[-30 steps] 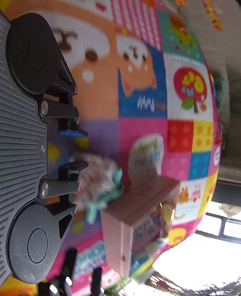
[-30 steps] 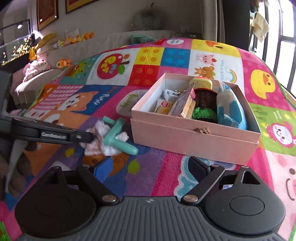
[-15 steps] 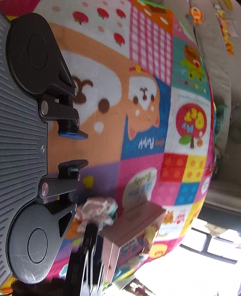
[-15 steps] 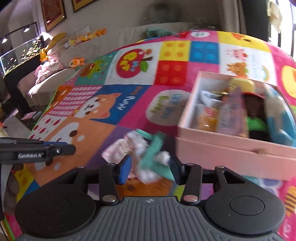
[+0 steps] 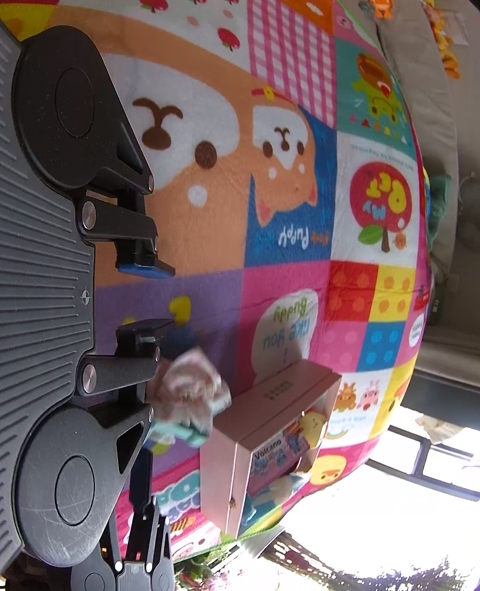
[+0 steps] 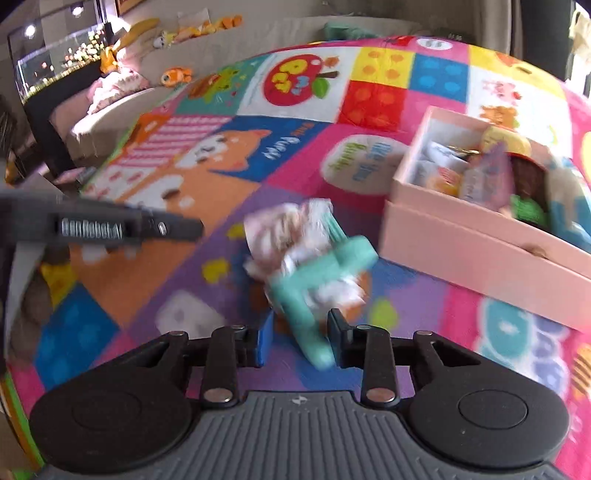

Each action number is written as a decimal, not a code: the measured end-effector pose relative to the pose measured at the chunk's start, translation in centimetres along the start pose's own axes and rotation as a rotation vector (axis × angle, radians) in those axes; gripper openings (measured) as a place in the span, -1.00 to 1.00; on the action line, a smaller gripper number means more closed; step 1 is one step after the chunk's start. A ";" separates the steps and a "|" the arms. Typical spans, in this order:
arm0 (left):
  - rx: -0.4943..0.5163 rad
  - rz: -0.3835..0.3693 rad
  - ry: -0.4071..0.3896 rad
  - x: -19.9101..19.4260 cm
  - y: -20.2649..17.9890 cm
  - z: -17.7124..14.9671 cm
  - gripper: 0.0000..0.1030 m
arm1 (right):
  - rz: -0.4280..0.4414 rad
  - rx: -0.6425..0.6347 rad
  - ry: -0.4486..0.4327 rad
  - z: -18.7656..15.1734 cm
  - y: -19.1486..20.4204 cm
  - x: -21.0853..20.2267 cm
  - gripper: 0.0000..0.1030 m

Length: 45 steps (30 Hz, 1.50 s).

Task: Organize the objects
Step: 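Grasp the teal pacifier with the left gripper and lift it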

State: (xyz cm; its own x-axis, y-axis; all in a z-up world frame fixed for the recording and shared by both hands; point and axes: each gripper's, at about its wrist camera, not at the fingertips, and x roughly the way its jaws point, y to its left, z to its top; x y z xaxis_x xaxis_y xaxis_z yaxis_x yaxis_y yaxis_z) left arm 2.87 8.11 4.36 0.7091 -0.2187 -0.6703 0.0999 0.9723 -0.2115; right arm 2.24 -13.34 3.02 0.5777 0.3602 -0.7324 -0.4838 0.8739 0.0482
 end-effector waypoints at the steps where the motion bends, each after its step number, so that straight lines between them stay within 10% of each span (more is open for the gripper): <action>1: 0.007 -0.014 -0.002 -0.1 -0.3 0.0 -0.47 | -0.016 0.008 0.002 -0.4 -0.4 -0.4 -0.37; 7: 0.082 -0.202 0.030 -0.2 -3.4 0.3 -0.47 | -0.098 0.080 -0.095 -1.8 -3.6 -4.2 0.49; 15: 0.123 -0.236 0.002 2.5 -8.1 1.8 -0.47 | -0.131 0.176 -0.120 -1.9 -6.6 -4.3 0.53; 22: 0.412 -0.029 -0.033 5.7 -12.6 1.0 -0.45 | -0.212 0.182 -0.103 -3.1 -6.8 -2.2 0.54; 34: 0.298 -0.096 0.019 6.3 -10.8 1.5 -0.46 | -0.201 0.264 -0.130 -4.6 -8.1 -2.1 0.85; 45: 0.395 -0.057 0.120 6.3 -10.3 0.9 -0.50 | -0.177 0.297 -0.141 -4.8 -8.6 -2.4 0.96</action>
State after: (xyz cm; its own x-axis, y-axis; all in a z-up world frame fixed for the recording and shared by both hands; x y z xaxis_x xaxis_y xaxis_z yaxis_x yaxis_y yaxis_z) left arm 6.92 -3.16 2.96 0.6105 -0.2589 -0.7485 0.4137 0.9101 0.0226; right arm 1.85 -23.31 1.08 0.7300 0.2186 -0.6476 -0.1682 0.9758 0.1397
